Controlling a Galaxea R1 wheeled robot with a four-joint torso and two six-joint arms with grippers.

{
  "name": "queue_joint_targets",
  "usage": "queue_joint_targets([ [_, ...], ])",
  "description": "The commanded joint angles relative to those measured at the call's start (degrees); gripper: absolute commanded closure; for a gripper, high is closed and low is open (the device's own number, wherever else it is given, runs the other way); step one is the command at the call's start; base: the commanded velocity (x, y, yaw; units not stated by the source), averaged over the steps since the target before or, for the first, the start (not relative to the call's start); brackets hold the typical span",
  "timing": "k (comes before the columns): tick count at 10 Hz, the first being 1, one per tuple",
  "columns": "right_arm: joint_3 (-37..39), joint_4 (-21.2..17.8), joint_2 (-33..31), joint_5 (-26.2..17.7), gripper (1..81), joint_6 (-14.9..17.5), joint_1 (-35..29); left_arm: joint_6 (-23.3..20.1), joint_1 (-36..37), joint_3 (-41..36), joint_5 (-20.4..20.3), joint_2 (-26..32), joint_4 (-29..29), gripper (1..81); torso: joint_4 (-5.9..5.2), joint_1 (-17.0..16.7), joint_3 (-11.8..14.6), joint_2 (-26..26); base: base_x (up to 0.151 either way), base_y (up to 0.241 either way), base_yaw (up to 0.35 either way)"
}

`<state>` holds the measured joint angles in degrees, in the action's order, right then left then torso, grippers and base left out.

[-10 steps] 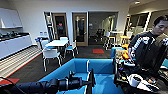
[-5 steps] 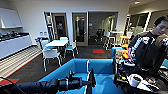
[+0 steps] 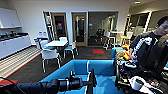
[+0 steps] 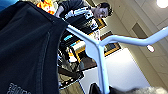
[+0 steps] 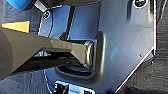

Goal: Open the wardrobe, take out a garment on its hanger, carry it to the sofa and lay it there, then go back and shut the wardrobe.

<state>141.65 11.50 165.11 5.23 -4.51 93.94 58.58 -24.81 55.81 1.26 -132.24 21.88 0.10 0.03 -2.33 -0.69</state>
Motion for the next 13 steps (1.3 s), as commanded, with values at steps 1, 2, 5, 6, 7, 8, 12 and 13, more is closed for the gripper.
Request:
queue_joint_targets([
  [1,-0.78,0.81,-0.54,-2.94,1.0,0.12,-1.25,-0.48,8.50,-1.67,-3.01,0.31,1.33,81.1,0.00,0.00,0.00,0.00,0.088,0.000,0.000],
  [2,-0.78,0.81,-0.54,-2.86,1.0,0.12,-1.25,-0.48,8.50,-1.67,-3.10,0.31,1.33,81.1,0.00,-0.02,0.02,-0.02,0.088,0.000,0.000],
  [5,-0.78,0.81,-0.54,-2.86,1.0,0.12,-1.25,-0.48,8.50,-1.67,-3.10,0.57,1.23,81.1,0.00,-0.02,-5.24,-0.02,0.050,0.000,0.000],
  [6,-0.78,0.81,-0.54,-2.86,1.0,0.12,-1.33,-0.48,8.32,-1.67,-3.19,0.66,1.24,81.1,0.00,-0.02,-6.69,-0.02,0.000,0.000,0.000],
  [7,-0.78,0.81,-0.54,-2.86,1.0,0.12,-1.25,-0.48,8.32,-1.67,-3.19,0.66,1.32,81.1,0.00,0.05,-4.39,0.02,0.000,0.000,0.000],
  [8,-0.78,0.81,-0.54,-2.86,1.0,0.12,-1.25,-0.57,8.24,-1.67,-3.19,0.57,1.32,81.1,0.00,0.05,-5.35,0.02,0.000,0.000,0.000],
  [12,-0.86,0.90,-0.54,-2.77,1.0,0.12,-1.25,-0.57,8.15,-1.67,-3.28,0.57,1.32,81.1,0.00,0.05,-5.79,0.05,0.000,0.000,0.000],
  [13,-0.86,0.98,-0.54,-2.77,1.0,0.12,-1.25,-0.57,8.15,-1.67,-3.28,0.57,1.32,81.1,0.00,0.05,-5.79,0.05,0.000,0.000,0.000],
])
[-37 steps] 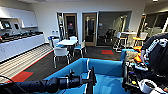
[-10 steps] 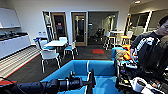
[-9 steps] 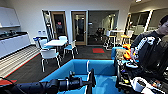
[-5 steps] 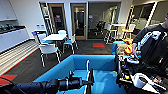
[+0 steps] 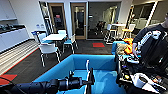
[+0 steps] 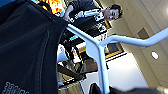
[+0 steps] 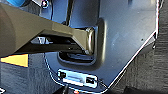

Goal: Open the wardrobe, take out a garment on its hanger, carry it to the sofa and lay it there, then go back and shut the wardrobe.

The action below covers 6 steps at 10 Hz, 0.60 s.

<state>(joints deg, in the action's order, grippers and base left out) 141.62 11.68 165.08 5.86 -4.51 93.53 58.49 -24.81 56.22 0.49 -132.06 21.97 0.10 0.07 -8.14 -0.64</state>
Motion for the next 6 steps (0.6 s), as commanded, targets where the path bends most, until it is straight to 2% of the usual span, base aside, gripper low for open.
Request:
queue_joint_targets([
  [1,-0.83,0.98,-0.52,-3.40,1.0,0.12,-0.84,-0.48,8.15,-2.08,-2.60,0.39,1.24,81.1,0.00,0.00,0.00,0.00,0.075,0.000,0.000],
  [6,-0.92,1.07,-0.43,-3.40,1.0,0.12,-0.84,-0.48,8.15,-2.08,-2.60,0.39,1.24,81.1,0.00,-0.05,0.00,0.00,0.086,0.000,0.000],
])
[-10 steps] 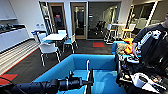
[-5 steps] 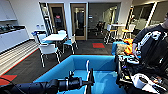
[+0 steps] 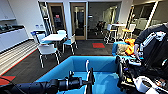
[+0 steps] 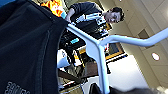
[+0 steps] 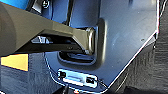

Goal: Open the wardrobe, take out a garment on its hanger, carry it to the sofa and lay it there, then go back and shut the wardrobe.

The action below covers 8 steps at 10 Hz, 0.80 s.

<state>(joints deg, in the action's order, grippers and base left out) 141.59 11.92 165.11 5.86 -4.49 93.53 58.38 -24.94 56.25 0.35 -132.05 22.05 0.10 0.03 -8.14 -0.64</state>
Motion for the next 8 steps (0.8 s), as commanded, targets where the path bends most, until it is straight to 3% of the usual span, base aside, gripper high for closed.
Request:
queue_joint_targets([
  [1,-0.89,0.82,-0.46,-3.40,1.0,0.09,-0.92,-0.37,8.28,-2.10,-2.46,0.38,1.15,81.1,0.00,0.00,-1.71,0.00,0.000,0.000,0.000],
  [5,-1.07,1.00,-0.54,-3.49,1.0,0.09,-1.10,-0.37,8.45,-1.41,-2.55,0.55,1.07,81.1,0.00,-0.03,-8.66,0.00,0.000,0.000,0.000],
  [7,-1.16,1.00,-0.46,-3.40,1.0,0.09,-1.10,0.15,10.99,2.46,-5.19,-0.50,0.80,81.1,0.00,-0.02,-7.21,0.05,0.000,0.000,0.000],
  [8,-1.33,1.00,-0.46,-3.41,1.0,0.09,-1.28,0.85,13.46,4.56,-5.10,-1.47,0.45,81.1,0.00,0.05,-8.22,0.05,0.000,0.000,0.000],
])
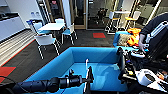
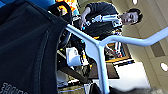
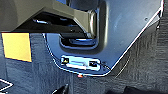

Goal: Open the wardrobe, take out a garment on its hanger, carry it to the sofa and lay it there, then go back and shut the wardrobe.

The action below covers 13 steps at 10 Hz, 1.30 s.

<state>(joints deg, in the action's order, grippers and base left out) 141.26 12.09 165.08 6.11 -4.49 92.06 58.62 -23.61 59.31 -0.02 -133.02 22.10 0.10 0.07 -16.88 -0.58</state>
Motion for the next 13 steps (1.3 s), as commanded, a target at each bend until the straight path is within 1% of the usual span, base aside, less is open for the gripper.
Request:
queue_joint_targets([
  [1,-1.18,0.83,-0.43,-3.65,1.0,0.09,0.01,1.76,14.68,3.10,-4.63,-0.93,0.31,81.1,0.00,0.00,0.06,0.00,0.000,0.000,0.000],
  [2,-1.35,0.83,-0.43,-3.65,1.0,0.09,0.01,3.94,17.32,5.11,-4.55,-0.76,0.31,81.1,0.00,0.00,-0.18,0.00,0.000,0.000,0.000],
  [5,-1.35,0.74,-0.34,-3.99,1.0,0.09,-0.69,6.93,23.12,10.46,-4.11,-0.06,0.13,81.1,0.00,0.00,-0.09,0.02,0.000,0.000,0.000],
  [6,-1.35,0.74,-0.26,-4.09,1.0,0.09,-0.96,7.64,24.61,11.96,-3.84,-0.31,0.13,81.1,-2.02,0.02,-0.09,0.02,0.000,0.000,0.000],
  [7,-1.35,0.74,-0.26,-4.17,1.0,0.09,-1.05,8.17,25.49,13.54,-3.58,-0.84,0.13,81.1,-5.69,0.02,-0.11,0.02,0.000,0.000,0.000],
  [8,-1.44,0.74,-0.26,-4.09,1.0,0.09,-1.22,8.52,26.46,15.12,-1.75,-1.72,0.22,81.1,-6.34,0.02,-0.11,0.02,0.000,0.000,0.000],
  [9,-1.44,0.65,-0.26,-4.09,1.0,0.00,-1.22,8.61,26.90,16.61,-0.94,-2.51,0.14,81.1,-7.82,0.02,-0.13,0.02,0.000,0.000,0.000],
  [11,-1.44,0.65,-0.26,-3.91,1.0,0.00,-1.22,8.70,27.78,19.17,-0.42,-4.53,-0.21,81.1,-11.87,0.02,-0.13,0.02,0.000,0.000,0.000],
  [12,-1.44,0.65,-0.26,-3.82,1.0,0.00,-1.22,8.70,27.78,20.50,0.90,-5.94,-0.39,81.1,-8.37,0.02,-0.13,0.02,0.000,0.000,0.000],
  [13,-1.44,0.56,-0.26,-3.73,1.0,0.00,-1.22,8.70,27.70,22.87,2.05,-8.58,-0.30,81.1,-10.07,0.02,-0.13,0.02,0.000,0.000,0.000],
])
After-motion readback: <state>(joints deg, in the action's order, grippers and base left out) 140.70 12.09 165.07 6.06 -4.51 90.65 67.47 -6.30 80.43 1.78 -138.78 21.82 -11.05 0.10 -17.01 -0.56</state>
